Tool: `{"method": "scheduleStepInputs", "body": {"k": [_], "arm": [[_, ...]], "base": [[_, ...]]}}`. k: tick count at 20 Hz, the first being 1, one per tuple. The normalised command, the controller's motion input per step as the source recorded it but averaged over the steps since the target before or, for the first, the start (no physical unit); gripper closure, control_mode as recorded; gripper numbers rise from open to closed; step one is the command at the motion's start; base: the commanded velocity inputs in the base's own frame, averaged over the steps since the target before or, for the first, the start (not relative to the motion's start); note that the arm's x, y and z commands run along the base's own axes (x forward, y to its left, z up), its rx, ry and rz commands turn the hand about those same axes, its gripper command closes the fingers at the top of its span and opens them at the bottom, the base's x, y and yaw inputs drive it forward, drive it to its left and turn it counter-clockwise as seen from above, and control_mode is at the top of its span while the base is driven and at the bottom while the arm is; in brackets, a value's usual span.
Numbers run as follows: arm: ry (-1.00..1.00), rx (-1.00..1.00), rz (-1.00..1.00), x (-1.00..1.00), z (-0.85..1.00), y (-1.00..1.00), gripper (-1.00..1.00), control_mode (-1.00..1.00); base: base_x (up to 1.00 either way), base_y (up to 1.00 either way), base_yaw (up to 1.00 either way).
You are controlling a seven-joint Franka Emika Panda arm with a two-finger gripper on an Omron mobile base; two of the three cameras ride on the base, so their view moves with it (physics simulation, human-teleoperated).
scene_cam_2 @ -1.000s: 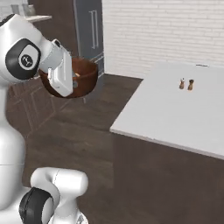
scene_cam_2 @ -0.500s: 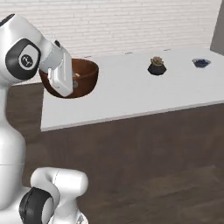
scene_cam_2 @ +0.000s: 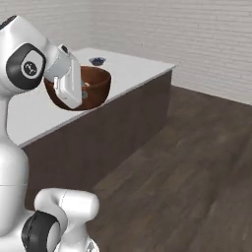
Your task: Pick the squash from the sink and place it in the bowl. Then pick the bowl and place it in the microwave. Then close the microwave door and press the start button.
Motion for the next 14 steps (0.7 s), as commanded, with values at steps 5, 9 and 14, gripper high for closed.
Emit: {"method": "scheduleStepInputs", "body": {"k": [5,9,14], "arm": [[0.0,0.0,0.0,0.0,0.0,0.0,1.0,1.0],[0.0,0.0,0.0,0.0,0.0,0.0,1.0,1.0],[0.0,0.0,0.0,0.0,0.0,0.0,1.0,1.0]], "base": [[0.0,0.0,-0.96],[0.72,0.2,-0.63],[1.0,0.19,-0.5]]}}
